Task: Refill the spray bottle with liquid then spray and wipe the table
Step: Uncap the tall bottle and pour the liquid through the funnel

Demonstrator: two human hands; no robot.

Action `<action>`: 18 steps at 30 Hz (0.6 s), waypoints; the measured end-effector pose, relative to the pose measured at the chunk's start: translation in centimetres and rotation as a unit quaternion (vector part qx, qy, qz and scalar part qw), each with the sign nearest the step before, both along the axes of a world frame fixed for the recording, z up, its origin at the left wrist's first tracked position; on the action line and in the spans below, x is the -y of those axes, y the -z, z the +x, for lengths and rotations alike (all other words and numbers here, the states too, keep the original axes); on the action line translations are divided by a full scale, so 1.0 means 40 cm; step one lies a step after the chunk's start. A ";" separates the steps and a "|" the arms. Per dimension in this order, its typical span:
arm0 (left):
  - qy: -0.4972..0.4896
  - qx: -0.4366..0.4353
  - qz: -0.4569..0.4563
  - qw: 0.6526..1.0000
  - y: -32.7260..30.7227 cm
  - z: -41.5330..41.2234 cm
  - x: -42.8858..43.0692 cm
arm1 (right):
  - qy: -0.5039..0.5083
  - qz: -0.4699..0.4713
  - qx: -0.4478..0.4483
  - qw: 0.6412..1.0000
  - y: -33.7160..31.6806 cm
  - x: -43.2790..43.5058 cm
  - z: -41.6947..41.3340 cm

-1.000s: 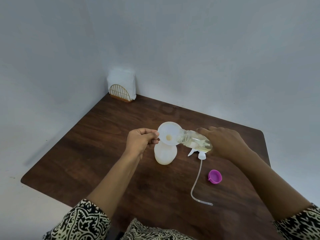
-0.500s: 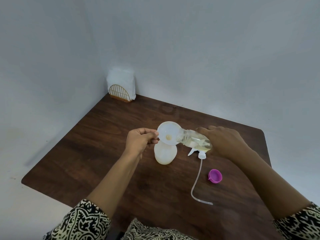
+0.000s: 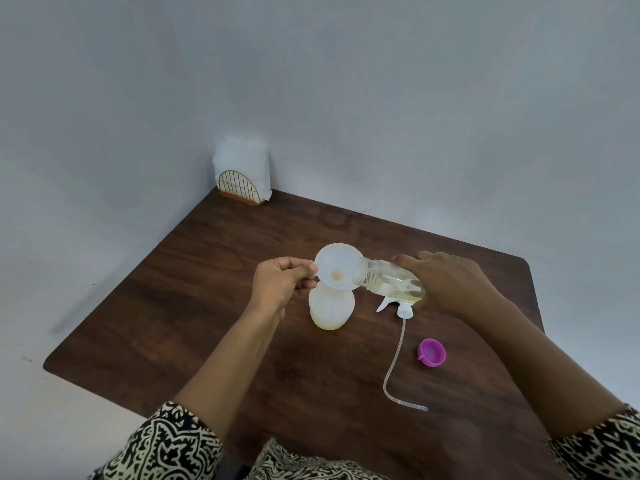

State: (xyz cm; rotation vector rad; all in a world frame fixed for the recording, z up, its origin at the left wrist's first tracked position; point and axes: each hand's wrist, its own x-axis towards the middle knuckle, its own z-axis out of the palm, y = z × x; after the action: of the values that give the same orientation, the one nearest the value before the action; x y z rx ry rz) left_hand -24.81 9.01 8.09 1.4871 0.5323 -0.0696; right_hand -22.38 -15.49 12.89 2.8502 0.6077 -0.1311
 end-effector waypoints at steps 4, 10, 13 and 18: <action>-0.001 0.000 0.000 1.000 0.003 0.001 0.000 | -0.002 0.001 -0.001 1.000 -0.003 -0.001 0.000; -0.002 -0.002 0.004 1.000 0.003 0.002 0.001 | 0.003 -0.003 -0.004 1.000 -0.006 -0.003 -0.002; -0.001 0.000 -0.002 1.000 0.005 0.003 0.000 | 0.001 -0.002 -0.003 1.000 -0.006 -0.003 -0.001; 0.003 0.002 -0.003 1.000 0.007 0.001 -0.002 | 0.003 -0.002 -0.005 1.000 -0.007 -0.003 -0.003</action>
State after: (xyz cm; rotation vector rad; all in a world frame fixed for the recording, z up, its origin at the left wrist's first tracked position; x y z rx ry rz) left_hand -24.78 9.07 7.82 1.4836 0.5246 -0.0730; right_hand -22.49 -15.37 13.17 2.8484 0.6008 -0.1473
